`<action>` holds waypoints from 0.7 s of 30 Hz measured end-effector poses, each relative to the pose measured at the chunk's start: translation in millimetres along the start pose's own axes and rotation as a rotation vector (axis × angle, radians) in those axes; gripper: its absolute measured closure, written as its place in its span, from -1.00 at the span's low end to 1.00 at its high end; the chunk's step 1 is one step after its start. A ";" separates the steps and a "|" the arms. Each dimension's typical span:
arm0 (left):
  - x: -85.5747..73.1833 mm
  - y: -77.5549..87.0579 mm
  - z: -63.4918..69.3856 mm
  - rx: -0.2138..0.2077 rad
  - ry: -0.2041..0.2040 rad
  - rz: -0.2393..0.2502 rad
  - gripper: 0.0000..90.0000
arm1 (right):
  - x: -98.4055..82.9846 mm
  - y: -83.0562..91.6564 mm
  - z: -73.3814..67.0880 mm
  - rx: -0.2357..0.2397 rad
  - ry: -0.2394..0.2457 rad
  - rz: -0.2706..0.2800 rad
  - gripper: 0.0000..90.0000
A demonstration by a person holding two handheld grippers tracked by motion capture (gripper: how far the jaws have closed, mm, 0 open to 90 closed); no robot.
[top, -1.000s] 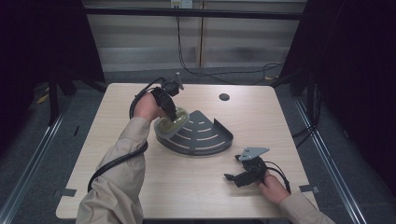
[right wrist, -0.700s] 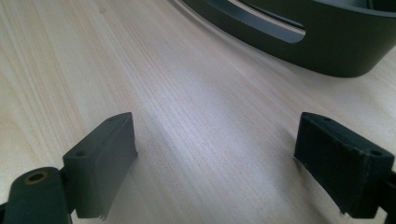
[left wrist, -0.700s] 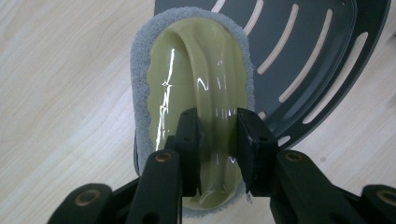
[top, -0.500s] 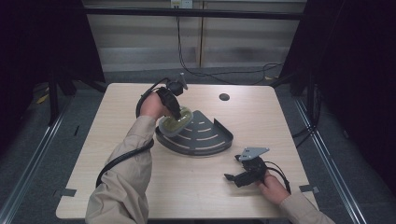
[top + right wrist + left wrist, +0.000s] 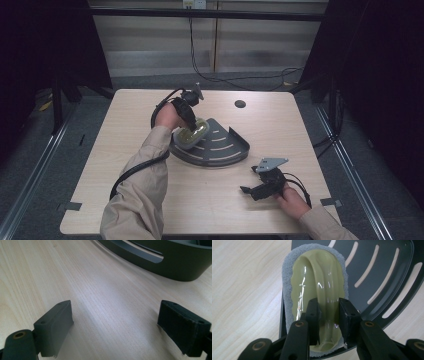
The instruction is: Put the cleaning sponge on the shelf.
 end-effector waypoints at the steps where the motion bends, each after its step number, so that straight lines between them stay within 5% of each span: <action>1: -0.9 -1.5 0.2 0.001 0.006 -0.002 0.59 | 0.0 0.0 0.0 0.000 0.000 0.000 -0.73; 21: -17.2 -15.0 -2.8 -0.016 0.017 -0.023 0.59 | 0.0 0.0 -0.1 0.000 -0.002 0.000 -0.73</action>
Point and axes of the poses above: each handheld gripper's, and its own axes: y roughly backward along the jaws, x roughly out of its top, z roughly to its right, the point moved 5 cm from there along -y, roughly forward along the jaws, and after that the axes turned 9 degrees about z, right-handed, at the moved point
